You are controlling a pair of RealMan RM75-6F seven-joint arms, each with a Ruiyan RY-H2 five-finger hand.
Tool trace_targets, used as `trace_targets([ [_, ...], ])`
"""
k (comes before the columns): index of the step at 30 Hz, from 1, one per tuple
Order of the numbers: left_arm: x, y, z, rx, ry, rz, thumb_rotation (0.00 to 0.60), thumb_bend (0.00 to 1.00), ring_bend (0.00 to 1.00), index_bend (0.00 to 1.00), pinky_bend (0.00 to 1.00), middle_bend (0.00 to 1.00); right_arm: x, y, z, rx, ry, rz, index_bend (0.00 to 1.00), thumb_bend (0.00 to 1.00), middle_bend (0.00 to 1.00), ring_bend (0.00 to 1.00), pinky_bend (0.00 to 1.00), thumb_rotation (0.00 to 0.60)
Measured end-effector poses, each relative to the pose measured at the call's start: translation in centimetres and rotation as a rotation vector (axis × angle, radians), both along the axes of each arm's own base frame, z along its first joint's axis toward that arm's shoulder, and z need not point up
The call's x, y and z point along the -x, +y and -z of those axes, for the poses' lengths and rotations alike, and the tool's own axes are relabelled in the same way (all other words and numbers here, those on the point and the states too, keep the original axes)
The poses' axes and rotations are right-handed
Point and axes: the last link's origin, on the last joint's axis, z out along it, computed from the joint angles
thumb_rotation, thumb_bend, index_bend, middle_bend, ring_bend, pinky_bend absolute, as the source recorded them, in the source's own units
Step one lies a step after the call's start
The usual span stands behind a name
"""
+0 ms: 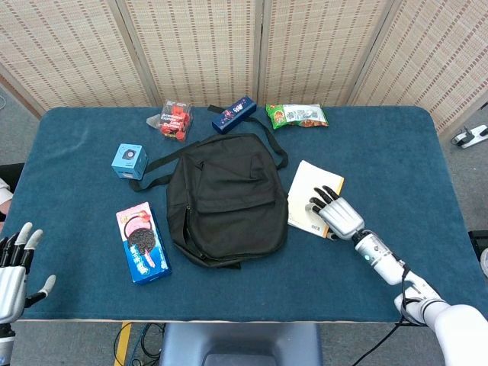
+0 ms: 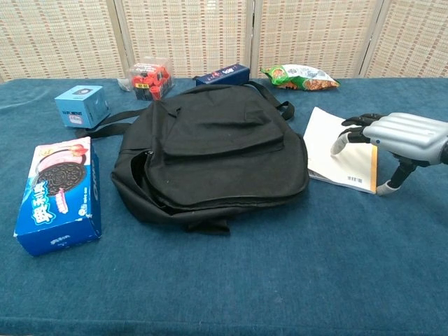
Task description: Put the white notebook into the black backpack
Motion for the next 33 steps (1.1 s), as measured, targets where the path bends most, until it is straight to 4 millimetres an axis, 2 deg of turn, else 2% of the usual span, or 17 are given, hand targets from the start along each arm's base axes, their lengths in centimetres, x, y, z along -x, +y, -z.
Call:
trace_targets([
  [5, 0.0, -0.1, -0.1, -0.004, 0.000, -0.001, 0.600, 0.28, 0.00, 0.03, 0.00, 0.00, -0.4, -0.5, -0.1, -0.002, 0.002, -0.001, 0.32, 0.34, 0.25, 0.04, 0.05, 0.600],
  [23, 0.4, -0.2, -0.1, -0.004, -0.006, -0.011, 0.600, 0.28, 0.00, 0.03, 0.00, 0.00, -2.6, -2.7, -0.3, 0.018, 0.000, -0.024, 0.33, 0.36, 0.27, 0.08, 0.05, 0.600],
  [33, 0.5, 0.2, 0.3, 0.008, -0.020, -0.008, 0.600, 0.28, 0.00, 0.03, 0.00, 0.00, -4.6, -4.0, 0.0, 0.056, -0.049, -0.024, 0.33, 0.36, 0.27, 0.09, 0.05, 0.600],
])
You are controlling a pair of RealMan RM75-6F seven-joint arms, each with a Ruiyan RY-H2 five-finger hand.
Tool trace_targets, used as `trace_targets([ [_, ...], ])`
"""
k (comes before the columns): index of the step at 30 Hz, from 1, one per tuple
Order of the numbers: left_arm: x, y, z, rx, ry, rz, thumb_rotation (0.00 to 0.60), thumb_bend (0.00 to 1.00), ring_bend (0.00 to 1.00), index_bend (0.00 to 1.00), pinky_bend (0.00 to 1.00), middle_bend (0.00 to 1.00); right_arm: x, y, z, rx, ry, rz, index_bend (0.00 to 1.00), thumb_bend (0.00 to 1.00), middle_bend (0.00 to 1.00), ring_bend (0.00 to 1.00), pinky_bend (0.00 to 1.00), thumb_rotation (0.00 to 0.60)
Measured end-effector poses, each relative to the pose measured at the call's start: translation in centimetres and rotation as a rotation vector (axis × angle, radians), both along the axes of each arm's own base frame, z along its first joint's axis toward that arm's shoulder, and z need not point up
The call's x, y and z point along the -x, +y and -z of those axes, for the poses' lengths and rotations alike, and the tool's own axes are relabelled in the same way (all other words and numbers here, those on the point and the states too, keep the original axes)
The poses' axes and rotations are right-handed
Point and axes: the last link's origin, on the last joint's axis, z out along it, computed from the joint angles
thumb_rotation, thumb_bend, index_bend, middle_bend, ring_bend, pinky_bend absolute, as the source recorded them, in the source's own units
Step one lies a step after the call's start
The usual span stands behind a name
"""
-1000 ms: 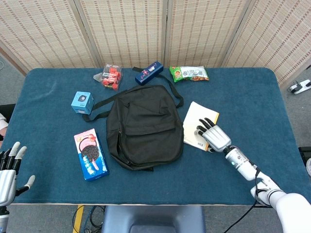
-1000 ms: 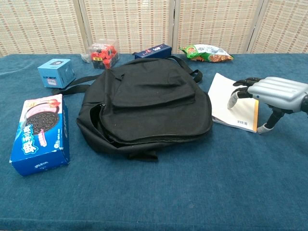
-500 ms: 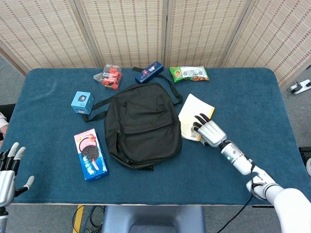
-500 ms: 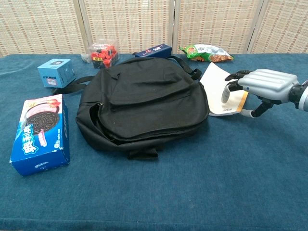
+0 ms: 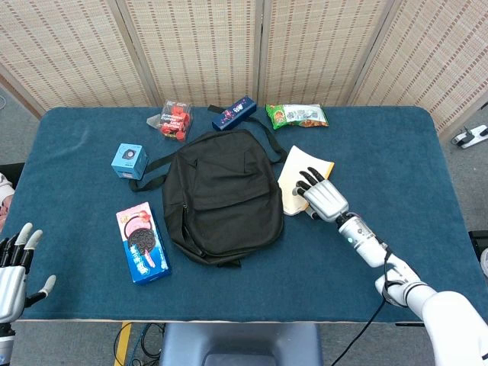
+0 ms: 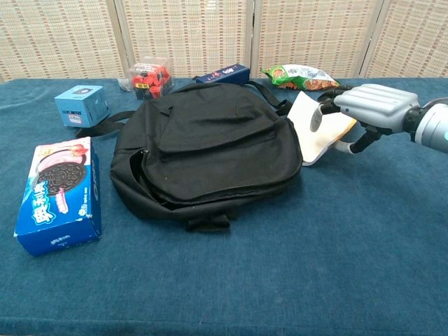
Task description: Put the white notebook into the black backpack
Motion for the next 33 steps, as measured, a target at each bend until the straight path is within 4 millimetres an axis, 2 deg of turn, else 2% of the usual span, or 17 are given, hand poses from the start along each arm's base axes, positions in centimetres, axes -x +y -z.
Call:
trace_targets([
  [7, 0.1, 0.2, 0.0, 0.003, -0.002, 0.001, 0.600, 0.28, 0.00, 0.03, 0.00, 0.00, -1.0, -0.2, 1.1, 0.004, -0.020, 0.007, 0.35, 0.35, 0.29, 0.09, 0.06, 0.600],
  [18, 0.1, 0.4, -0.2, 0.001, -0.002, 0.007, 0.600, 0.28, 0.00, 0.03, 0.00, 0.00, -1.1, -0.9, 1.2, 0.030, -0.030, 0.032, 0.58, 0.30, 0.35, 0.12, 0.09, 0.600],
  [28, -0.1, 1.3, -0.8, 0.007, 0.016, 0.035, 0.600, 0.28, 0.00, 0.03, 0.00, 0.00, -0.5, -0.9, 0.2, 0.037, 0.000, 0.022, 0.58, 0.46, 0.37, 0.14, 0.12, 0.600],
  [33, -0.8, 2.5, -1.2, 0.026, 0.028, 0.084, 0.600, 0.28, 0.00, 0.03, 0.00, 0.00, -0.4, -0.5, -1.7, 0.085, -0.016, -0.017, 0.59, 0.50, 0.39, 0.15, 0.13, 0.600],
])
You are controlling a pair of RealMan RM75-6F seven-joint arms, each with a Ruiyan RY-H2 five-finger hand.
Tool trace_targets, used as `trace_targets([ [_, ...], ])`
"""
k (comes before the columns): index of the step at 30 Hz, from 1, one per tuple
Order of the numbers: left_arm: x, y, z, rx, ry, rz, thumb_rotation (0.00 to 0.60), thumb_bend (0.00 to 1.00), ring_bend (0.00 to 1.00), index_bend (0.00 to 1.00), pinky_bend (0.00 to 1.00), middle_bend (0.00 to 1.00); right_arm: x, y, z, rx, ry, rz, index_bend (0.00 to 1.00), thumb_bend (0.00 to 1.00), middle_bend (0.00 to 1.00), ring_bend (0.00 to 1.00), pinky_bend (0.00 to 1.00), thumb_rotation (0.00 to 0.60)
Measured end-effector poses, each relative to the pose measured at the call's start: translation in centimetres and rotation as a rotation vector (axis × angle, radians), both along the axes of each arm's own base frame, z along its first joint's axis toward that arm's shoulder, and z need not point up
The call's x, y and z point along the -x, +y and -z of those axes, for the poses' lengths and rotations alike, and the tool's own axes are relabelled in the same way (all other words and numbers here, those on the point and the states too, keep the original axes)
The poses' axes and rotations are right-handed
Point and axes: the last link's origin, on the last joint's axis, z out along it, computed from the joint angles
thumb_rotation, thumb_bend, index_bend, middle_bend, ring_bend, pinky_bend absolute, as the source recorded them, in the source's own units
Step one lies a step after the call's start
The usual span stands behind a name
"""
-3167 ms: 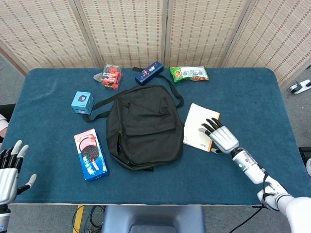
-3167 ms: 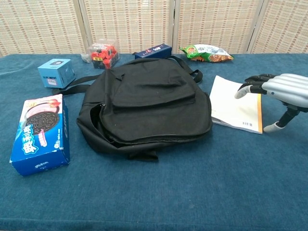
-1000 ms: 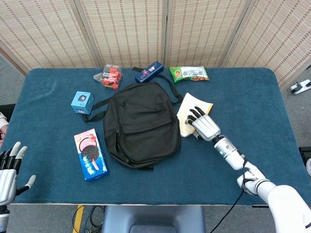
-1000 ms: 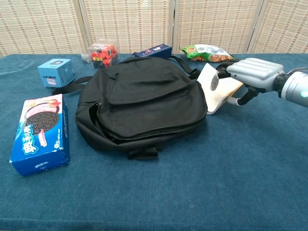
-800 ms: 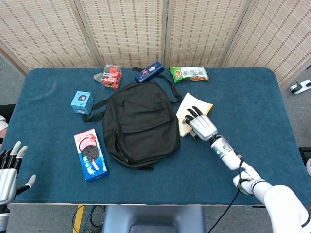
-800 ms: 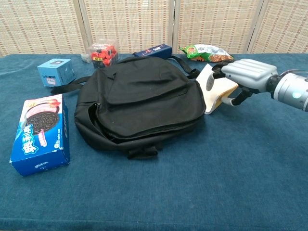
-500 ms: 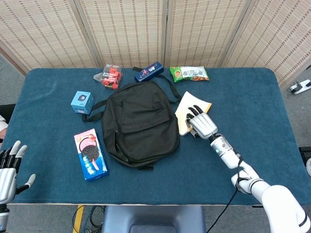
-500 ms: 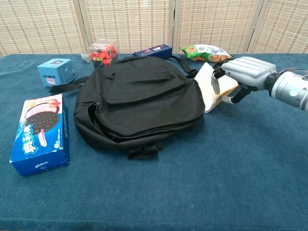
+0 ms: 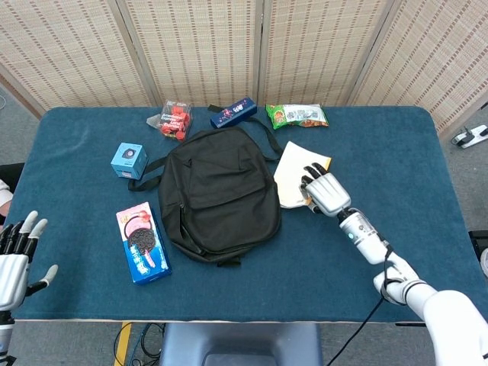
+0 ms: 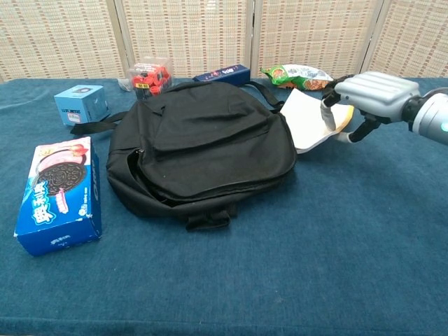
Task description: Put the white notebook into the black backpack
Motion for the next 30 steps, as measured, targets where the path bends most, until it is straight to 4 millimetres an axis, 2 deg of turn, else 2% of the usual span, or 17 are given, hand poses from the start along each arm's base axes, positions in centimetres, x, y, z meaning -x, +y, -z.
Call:
trace_targets([
  [5, -1.0, 1.5, -0.2, 0.043, -0.011, 0.058, 0.600, 0.28, 0.00, 0.03, 0.00, 0.00, 0.2, 0.6, -3.0, 0.086, -0.029, -0.035, 0.59, 0.51, 0.39, 0.16, 0.13, 0.600],
  [8, -1.9, 2.7, -0.1, 0.082, -0.019, 0.101, 0.600, 0.28, 0.00, 0.04, 0.00, 0.00, 0.3, 1.1, -5.5, 0.156, -0.032, -0.062, 0.59, 0.51, 0.39, 0.16, 0.13, 0.600],
  [17, -5.8, 6.8, 0.8, 0.232, -0.032, 0.270, 0.600, 0.28, 0.00, 0.10, 0.00, 0.00, 0.0, 3.0, -12.2, 0.306, -0.055, -0.091, 0.59, 0.51, 0.39, 0.16, 0.13, 0.600],
  [23, -9.0, 9.5, 3.0, 0.359, -0.023, 0.384, 0.600, 0.28, 0.01, 0.14, 0.00, 0.00, -0.6, 4.5, -15.4, 0.382, -0.056, -0.107, 0.59, 0.51, 0.40, 0.17, 0.13, 0.600],
  [30, -12.8, 12.2, 7.0, 0.510, 0.005, 0.479, 0.600, 0.28, 0.01, 0.15, 0.00, 0.00, -1.2, 6.1, -18.3, 0.457, -0.057, -0.115, 0.59, 0.51, 0.40, 0.17, 0.13, 0.600],
])
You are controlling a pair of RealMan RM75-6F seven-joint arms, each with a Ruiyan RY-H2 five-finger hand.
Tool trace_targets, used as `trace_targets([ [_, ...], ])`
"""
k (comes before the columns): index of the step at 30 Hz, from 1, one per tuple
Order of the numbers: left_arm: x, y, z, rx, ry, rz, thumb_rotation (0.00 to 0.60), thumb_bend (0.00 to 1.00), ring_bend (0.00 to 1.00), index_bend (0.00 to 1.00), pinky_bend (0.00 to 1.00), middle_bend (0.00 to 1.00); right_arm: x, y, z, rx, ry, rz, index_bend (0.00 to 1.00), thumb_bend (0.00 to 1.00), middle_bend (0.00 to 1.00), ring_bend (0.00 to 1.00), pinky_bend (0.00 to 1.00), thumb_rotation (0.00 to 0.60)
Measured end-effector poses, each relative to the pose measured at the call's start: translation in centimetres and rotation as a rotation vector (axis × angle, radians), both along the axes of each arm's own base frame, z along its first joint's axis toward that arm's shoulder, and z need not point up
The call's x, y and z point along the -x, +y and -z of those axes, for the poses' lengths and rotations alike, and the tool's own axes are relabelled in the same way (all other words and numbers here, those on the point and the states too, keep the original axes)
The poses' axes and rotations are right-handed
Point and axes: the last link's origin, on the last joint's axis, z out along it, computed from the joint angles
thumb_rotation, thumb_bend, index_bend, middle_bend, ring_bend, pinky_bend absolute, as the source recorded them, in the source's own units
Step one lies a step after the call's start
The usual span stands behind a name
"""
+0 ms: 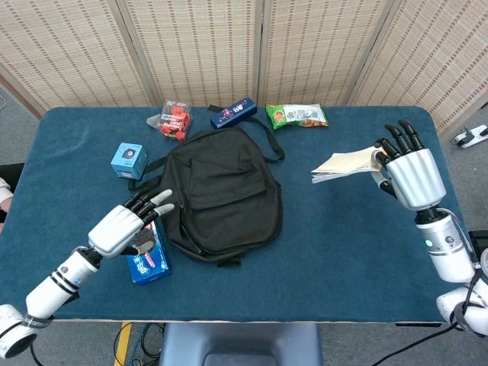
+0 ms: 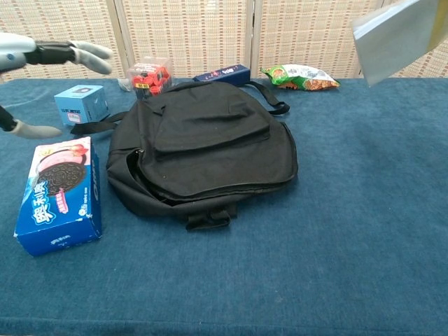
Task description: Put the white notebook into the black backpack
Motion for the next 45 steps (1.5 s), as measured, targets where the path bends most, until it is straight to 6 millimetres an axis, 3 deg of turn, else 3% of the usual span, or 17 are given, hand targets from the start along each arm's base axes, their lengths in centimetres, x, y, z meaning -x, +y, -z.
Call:
trace_targets([
  [9, -3.8, 2.6, 5.9, 0.129, 0.070, 0.062, 0.600, 0.28, 0.02, 0.15, 0.00, 0.00, 0.4, 1.3, -1.0, 0.027, -0.010, 0.018, 0.59, 0.51, 0.40, 0.17, 0.13, 0.600],
  [17, -5.8, 4.3, 8.9, 0.144, 0.118, 0.086, 0.600, 0.28, 0.02, 0.15, 0.00, 0.00, 0.6, 1.6, -1.0, 0.022, -0.014, 0.023, 0.59, 0.51, 0.40, 0.17, 0.13, 0.600],
  [35, -4.4, 6.4, 12.3, 0.187, 0.323, -0.022, 0.600, 0.28, 0.02, 0.13, 0.00, 0.00, 0.9, 1.5, -0.1, -0.004, -0.029, 0.003, 0.60, 0.51, 0.41, 0.18, 0.13, 0.600],
  [45, -5.5, 7.3, 14.1, 0.174, 0.212, -0.068, 0.600, 0.28, 0.02, 0.19, 0.00, 0.00, 1.4, 2.0, 0.0, -0.006, -0.039, 0.013, 0.60, 0.51, 0.41, 0.18, 0.13, 0.600],
])
